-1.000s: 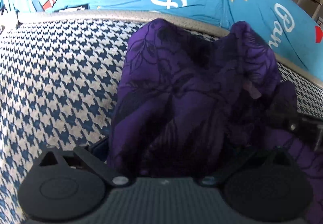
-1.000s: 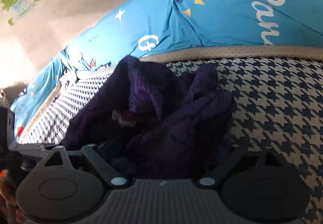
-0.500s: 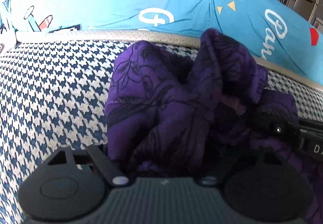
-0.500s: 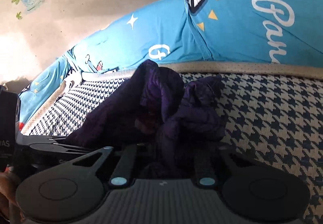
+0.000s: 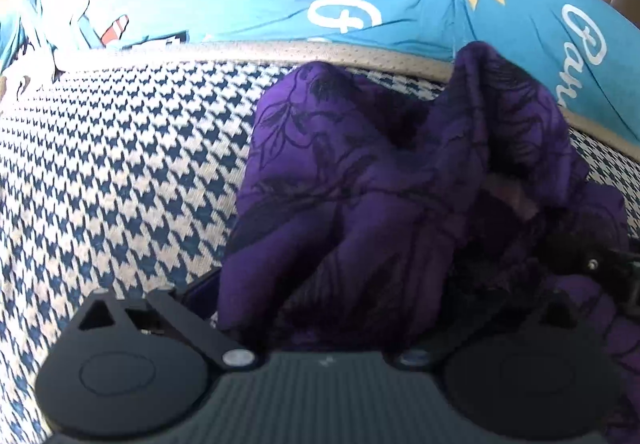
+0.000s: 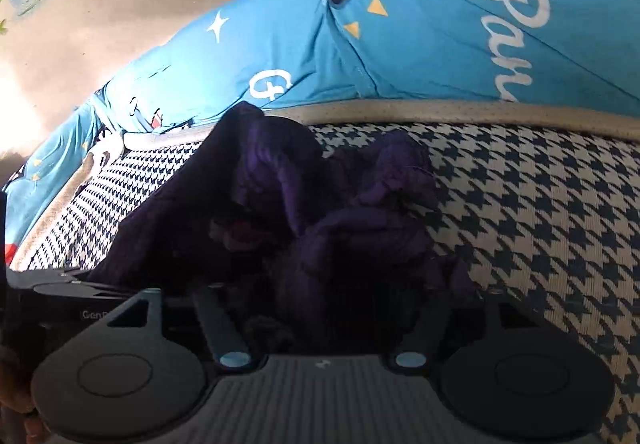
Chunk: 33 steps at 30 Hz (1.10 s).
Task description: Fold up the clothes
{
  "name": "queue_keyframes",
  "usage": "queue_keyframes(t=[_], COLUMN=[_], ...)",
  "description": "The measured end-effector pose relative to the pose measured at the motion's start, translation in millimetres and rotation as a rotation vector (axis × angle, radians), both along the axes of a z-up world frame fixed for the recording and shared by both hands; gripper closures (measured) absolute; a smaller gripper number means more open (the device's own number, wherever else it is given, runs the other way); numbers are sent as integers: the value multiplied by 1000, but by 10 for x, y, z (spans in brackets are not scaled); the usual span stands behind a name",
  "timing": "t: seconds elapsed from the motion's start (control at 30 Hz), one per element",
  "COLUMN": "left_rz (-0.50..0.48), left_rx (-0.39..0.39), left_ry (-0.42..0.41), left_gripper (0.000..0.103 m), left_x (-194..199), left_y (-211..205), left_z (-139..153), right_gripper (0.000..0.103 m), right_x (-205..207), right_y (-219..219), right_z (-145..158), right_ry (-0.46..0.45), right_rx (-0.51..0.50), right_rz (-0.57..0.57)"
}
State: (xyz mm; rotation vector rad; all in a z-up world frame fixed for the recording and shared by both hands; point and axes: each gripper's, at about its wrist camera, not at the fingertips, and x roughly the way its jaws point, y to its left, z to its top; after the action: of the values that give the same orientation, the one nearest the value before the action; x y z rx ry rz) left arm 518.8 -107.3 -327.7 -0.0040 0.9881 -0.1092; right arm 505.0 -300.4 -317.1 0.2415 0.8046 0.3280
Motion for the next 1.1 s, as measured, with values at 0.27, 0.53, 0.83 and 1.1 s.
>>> queue_keyframes(t=[0.27,0.53,0.83,1.1], left_rz=[-10,-20,-72,-54], left_rx=[7,-5,-44,-36], left_ry=[-21,-107,-384,-386], left_gripper=[15,47,49,25], left_x=[16,-106,-235,-156], left_y=[-149,-372,-782,-985], left_z=[8,300,922,896], right_gripper=[71,87,88,77], right_x=[4,-121,-342,-365], right_y=[71,86,-158,-488], right_z=[-98,126,719,814], right_ry=[-11,-88,-321,-338], right_rx=[57,84,54,-35], right_rz=[69,67,-54,-277])
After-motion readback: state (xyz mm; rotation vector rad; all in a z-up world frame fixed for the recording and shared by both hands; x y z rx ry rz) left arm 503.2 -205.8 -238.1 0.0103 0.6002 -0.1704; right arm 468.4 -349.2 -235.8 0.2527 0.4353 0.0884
